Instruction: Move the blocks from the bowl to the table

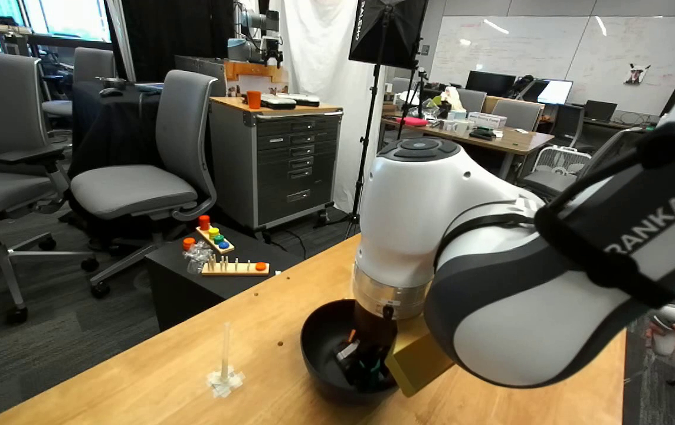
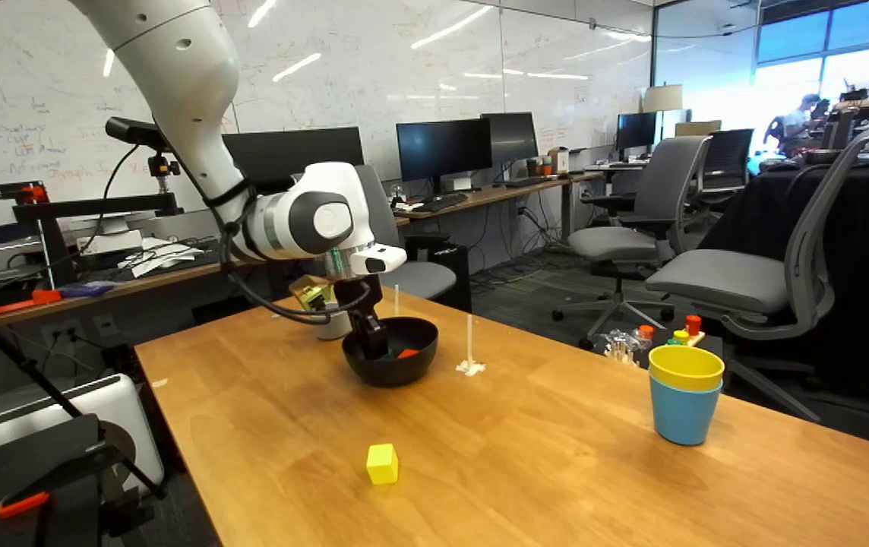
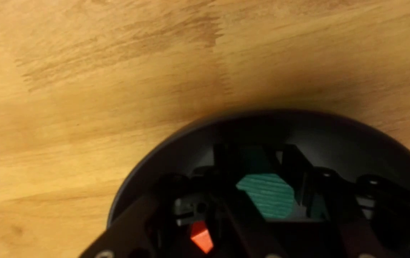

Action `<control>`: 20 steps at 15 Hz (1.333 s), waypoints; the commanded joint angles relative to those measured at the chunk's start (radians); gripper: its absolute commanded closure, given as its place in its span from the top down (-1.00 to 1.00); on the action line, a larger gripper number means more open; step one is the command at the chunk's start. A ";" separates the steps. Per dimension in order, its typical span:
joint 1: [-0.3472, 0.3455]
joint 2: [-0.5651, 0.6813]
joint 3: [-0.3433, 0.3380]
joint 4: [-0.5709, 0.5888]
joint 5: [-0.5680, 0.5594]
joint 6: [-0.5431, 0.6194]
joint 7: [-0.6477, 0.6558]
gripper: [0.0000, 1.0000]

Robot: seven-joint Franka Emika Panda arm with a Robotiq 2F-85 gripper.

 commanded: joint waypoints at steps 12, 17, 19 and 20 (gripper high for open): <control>0.039 -0.143 -0.029 -0.001 0.007 -0.042 -0.031 -0.65; 0.034 -0.271 -0.064 -0.071 -0.037 -0.080 -0.014 -0.65; 0.017 -0.318 -0.072 -0.102 -0.051 -0.087 -0.014 -0.65; 0.004 -0.339 -0.074 -0.120 -0.056 -0.086 -0.016 -0.65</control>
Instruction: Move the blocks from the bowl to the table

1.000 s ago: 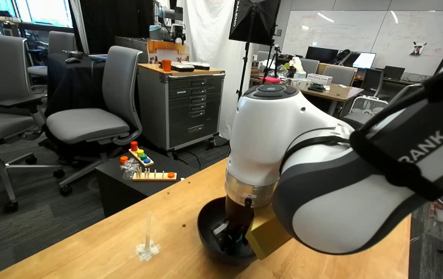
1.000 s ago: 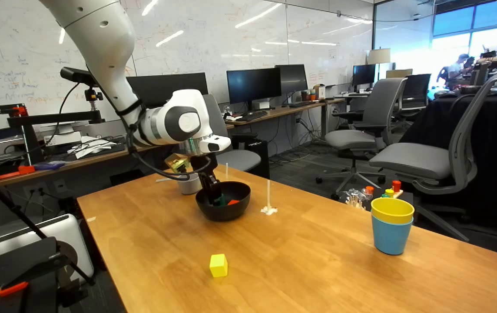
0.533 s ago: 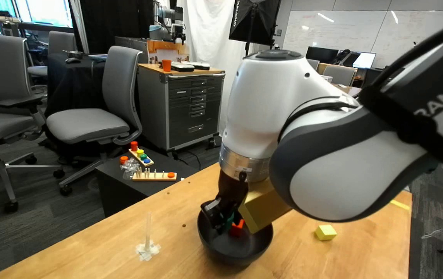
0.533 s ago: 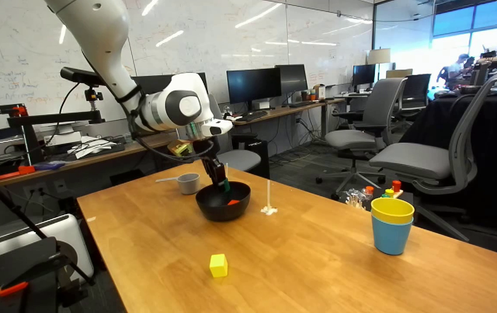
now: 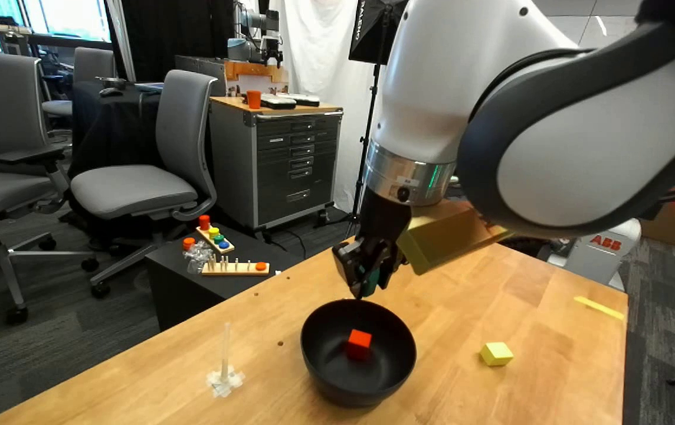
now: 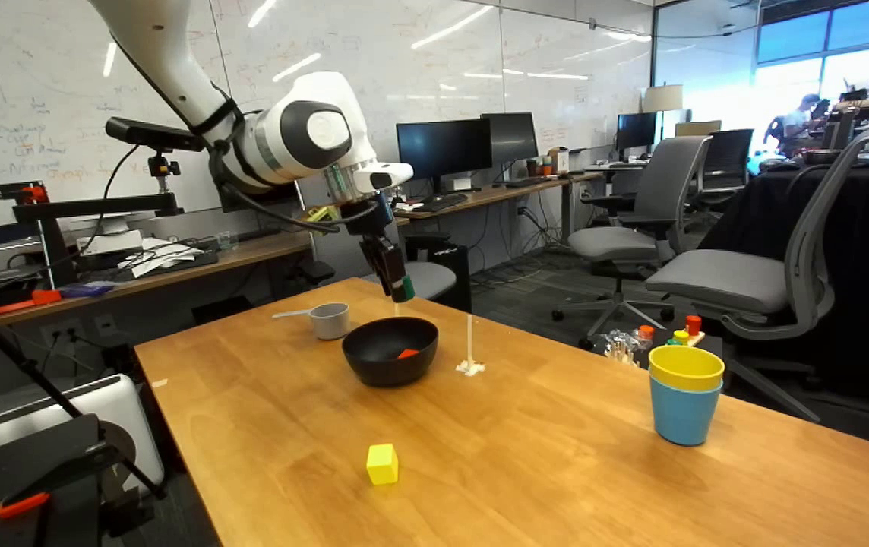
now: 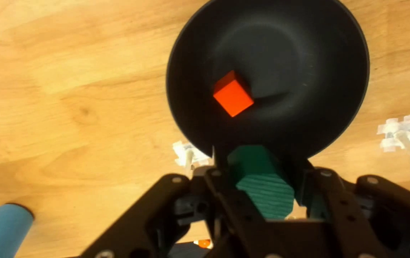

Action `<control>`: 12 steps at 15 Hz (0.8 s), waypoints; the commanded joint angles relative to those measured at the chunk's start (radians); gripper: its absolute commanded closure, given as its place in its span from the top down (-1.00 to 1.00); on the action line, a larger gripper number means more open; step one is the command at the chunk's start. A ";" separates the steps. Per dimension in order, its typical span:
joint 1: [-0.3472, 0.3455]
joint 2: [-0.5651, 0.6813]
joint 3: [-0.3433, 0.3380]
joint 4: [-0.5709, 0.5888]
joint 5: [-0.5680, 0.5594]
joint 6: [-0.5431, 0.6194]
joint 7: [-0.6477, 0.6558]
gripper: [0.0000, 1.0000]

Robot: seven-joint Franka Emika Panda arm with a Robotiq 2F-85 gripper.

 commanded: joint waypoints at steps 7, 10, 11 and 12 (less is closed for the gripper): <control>-0.117 -0.198 0.004 -0.215 0.006 -0.041 -0.030 -0.65; -0.143 -0.222 0.019 -0.279 0.022 -0.044 -0.048 -0.65; -0.148 -0.228 0.024 -0.300 0.027 -0.040 -0.055 -0.65; -0.152 -0.233 0.031 -0.320 0.033 -0.038 -0.063 -0.65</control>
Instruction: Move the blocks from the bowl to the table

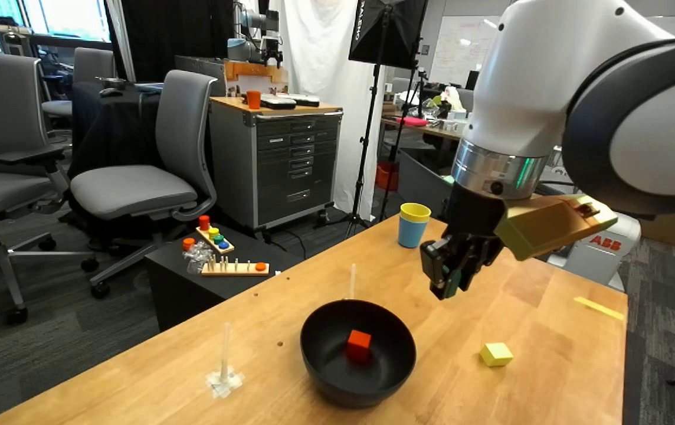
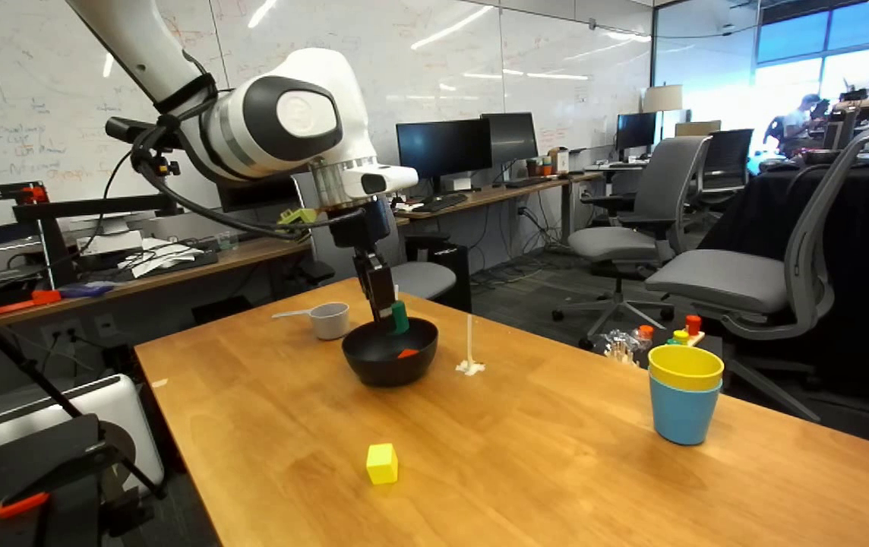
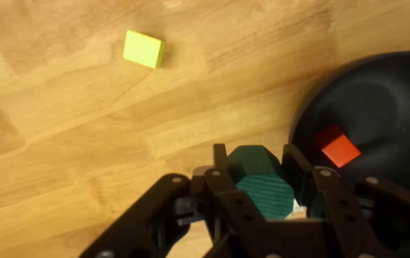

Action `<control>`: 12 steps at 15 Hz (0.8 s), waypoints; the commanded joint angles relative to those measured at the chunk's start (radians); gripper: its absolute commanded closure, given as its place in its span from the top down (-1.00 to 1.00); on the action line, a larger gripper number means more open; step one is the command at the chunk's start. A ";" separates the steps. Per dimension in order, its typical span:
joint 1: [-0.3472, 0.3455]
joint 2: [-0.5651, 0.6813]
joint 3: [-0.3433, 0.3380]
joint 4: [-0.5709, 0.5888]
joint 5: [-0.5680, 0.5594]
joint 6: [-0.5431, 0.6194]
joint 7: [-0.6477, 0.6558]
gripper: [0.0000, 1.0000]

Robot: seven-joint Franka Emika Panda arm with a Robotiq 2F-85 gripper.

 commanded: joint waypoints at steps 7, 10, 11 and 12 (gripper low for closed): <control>-0.004 -0.027 0.012 -0.179 -0.042 0.149 0.014 -0.65; 0.013 0.007 -0.013 -0.214 -0.067 0.229 0.030 -0.65; 0.017 0.020 -0.020 -0.225 -0.066 0.248 0.035 -0.65; 0.026 0.033 -0.031 -0.234 -0.068 0.270 0.042 -0.65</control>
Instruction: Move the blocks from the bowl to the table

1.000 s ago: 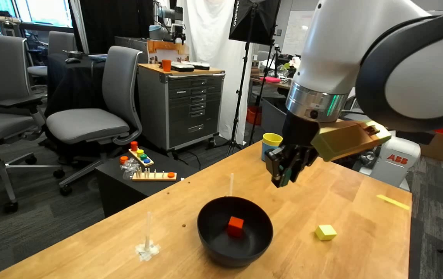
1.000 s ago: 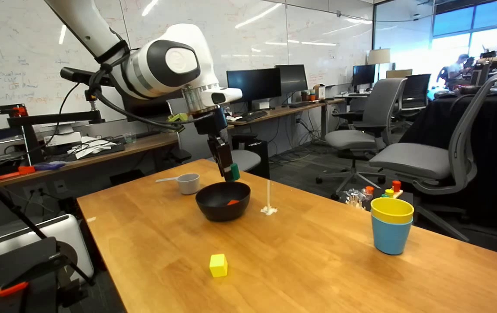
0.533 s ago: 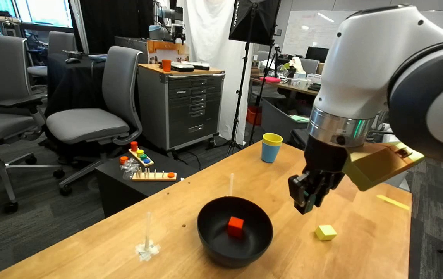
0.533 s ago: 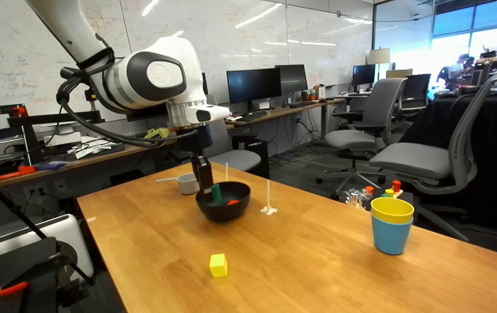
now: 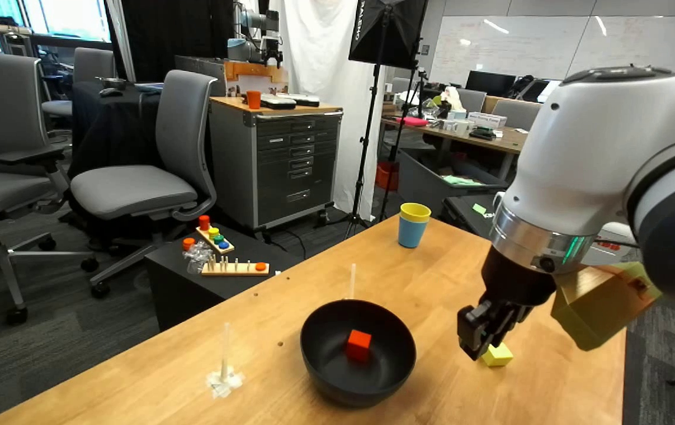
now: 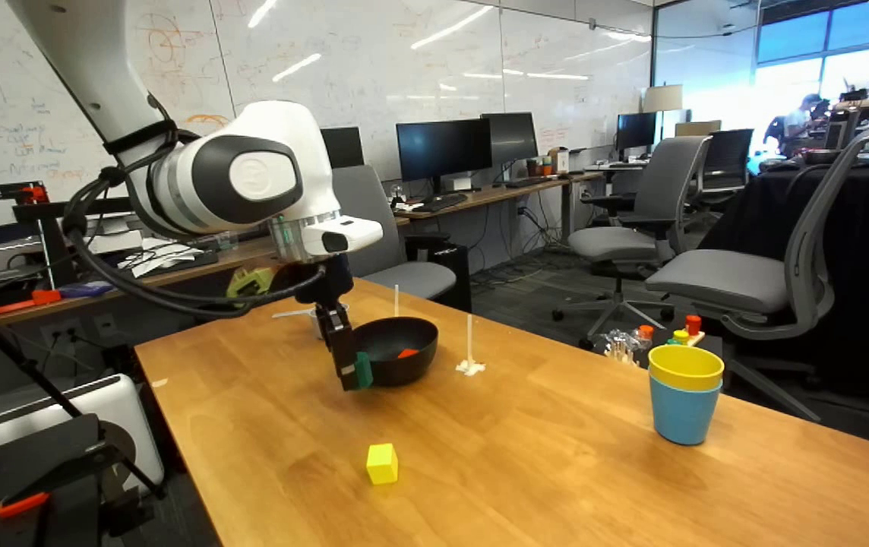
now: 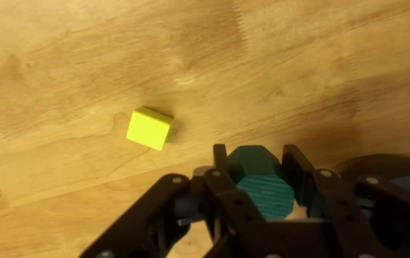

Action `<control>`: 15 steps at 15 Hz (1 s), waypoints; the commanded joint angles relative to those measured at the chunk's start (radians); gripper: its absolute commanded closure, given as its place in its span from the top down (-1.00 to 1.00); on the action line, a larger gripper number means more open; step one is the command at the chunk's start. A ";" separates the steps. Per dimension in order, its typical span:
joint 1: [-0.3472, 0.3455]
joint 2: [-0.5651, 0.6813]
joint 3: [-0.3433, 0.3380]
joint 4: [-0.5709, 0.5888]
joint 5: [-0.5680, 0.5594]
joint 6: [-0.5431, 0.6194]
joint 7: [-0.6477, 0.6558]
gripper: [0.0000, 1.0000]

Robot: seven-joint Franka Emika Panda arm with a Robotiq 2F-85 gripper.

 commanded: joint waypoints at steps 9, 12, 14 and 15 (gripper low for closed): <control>0.076 0.145 -0.073 -0.032 0.091 0.154 0.043 -0.65; 0.094 0.174 -0.081 -0.027 0.131 0.173 0.033 -0.65; 0.106 0.187 -0.088 -0.024 0.150 0.180 0.028 -0.65; 0.112 0.191 -0.091 -0.024 0.159 0.182 0.027 -0.65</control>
